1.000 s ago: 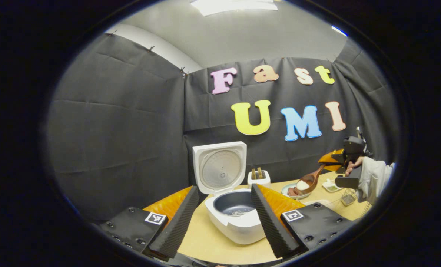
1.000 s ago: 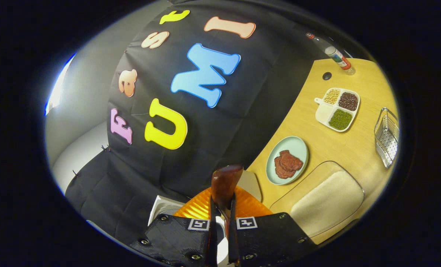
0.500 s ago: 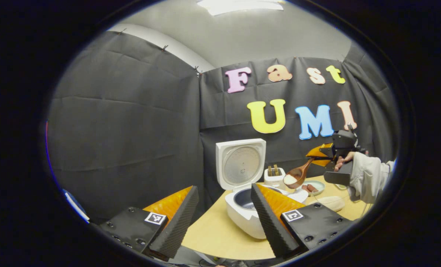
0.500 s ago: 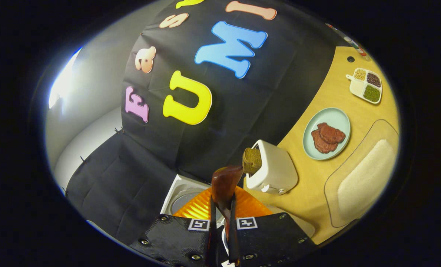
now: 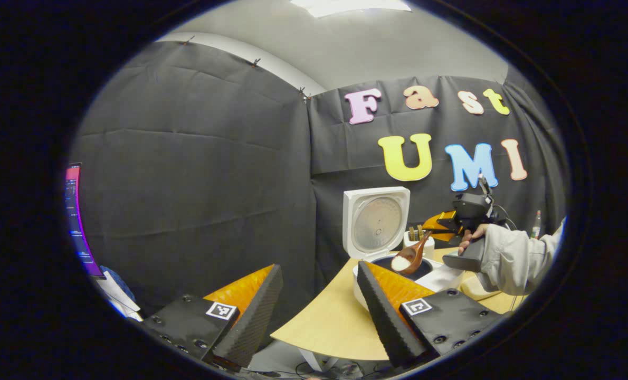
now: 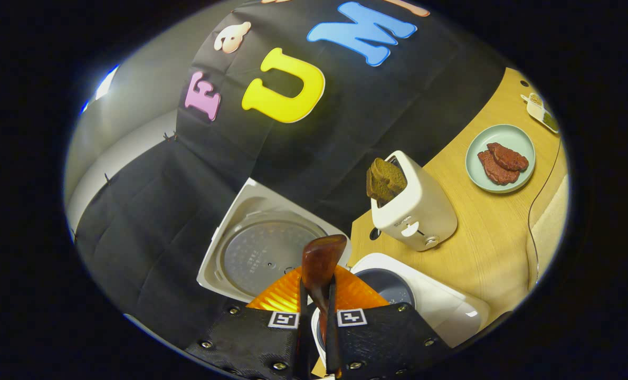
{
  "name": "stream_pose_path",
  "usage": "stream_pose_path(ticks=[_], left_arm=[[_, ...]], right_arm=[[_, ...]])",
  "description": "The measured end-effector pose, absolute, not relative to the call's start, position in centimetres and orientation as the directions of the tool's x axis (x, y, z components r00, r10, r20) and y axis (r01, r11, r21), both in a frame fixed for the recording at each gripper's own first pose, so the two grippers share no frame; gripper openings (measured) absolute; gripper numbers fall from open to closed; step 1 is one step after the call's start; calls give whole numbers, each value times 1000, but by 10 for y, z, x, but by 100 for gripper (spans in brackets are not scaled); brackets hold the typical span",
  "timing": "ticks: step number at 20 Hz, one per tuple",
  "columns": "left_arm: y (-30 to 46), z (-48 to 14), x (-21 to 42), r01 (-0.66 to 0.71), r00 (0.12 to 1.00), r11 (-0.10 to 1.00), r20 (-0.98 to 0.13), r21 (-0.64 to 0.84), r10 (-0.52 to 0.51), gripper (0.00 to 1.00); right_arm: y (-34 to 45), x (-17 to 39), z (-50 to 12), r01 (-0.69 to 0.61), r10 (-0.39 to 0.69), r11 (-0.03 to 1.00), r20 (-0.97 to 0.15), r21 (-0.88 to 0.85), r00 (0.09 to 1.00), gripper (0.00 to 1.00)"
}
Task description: Close the left gripper, press the button to open the rice cooker; take a wooden spoon from the chopstick holder with the right hand, scoop a spoonful of rice and pour it into the rice cooker, then put the wooden spoon back into the chopstick holder.
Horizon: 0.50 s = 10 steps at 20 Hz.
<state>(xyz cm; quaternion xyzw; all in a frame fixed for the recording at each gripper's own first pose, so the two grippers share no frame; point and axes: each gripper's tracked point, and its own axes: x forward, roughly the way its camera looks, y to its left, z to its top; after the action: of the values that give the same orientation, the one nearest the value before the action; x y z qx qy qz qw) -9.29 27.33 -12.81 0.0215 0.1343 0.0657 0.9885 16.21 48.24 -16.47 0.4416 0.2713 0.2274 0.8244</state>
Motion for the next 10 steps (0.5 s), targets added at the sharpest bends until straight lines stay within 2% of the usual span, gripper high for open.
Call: stream_pose_path(ticks=[5,9,10], left_arm=[[286,-134,-93,-162,947,985,-272,57,171,100],[287,-138,-95,-173,944,984,-276,44,179,98],[287,-138,-95,-173,945,984,-275,41,178,100]], right_arm=[[514,149,-187,-272,622,675,-330,686,710,12],[526,146,-185,-389,613,753,-350,531,708,12],[529,145,-184,-419,611,768,-356,485,707,12]])
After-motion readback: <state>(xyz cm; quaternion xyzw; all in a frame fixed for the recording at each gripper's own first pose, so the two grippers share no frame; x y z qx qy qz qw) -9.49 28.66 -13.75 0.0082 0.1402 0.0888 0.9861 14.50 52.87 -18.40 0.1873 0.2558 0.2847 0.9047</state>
